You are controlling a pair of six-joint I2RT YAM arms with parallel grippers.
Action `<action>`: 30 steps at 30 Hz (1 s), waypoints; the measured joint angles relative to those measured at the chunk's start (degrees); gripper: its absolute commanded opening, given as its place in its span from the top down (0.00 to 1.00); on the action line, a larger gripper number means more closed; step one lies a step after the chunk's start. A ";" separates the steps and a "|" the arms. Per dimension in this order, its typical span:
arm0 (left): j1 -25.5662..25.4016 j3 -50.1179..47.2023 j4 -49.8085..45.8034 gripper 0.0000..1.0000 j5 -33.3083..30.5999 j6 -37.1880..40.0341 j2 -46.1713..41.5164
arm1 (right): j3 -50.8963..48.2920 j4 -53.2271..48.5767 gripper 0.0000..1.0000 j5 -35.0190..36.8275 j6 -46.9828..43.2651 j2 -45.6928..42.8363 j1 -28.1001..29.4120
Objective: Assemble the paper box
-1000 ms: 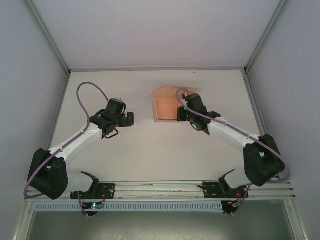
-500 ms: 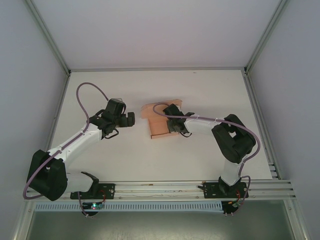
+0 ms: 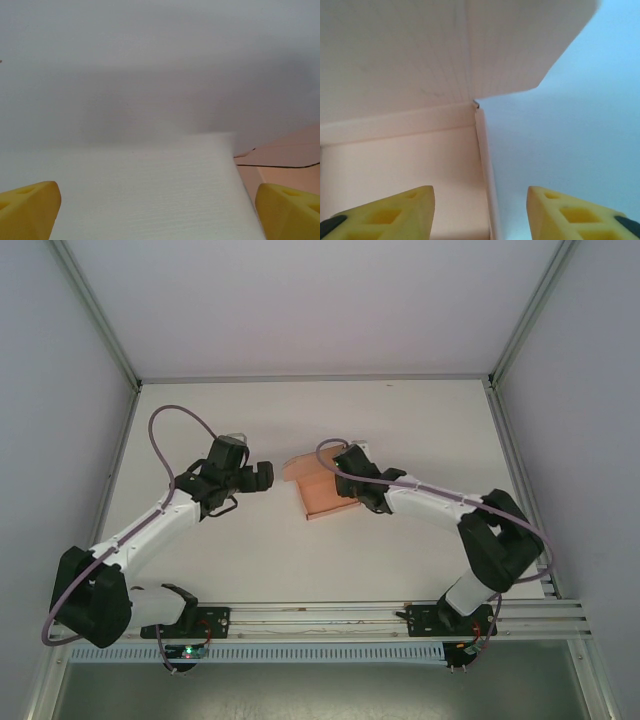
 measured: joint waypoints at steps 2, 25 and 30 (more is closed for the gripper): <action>-0.02 -0.26 0.22 0.00 0.48 0.17 -0.66 | -0.96 0.74 0.35 0.02 -0.11 -1.97 -0.31; -3.08 12.87 -0.52 0.34 19.65 25.49 12.66 | 25.05 -22.67 0.21 -47.45 -71.28 7.23 -24.83; -3.08 16.74 -3.34 0.56 19.76 30.18 17.16 | 30.01 -29.18 0.28 -49.22 -79.41 14.36 -24.83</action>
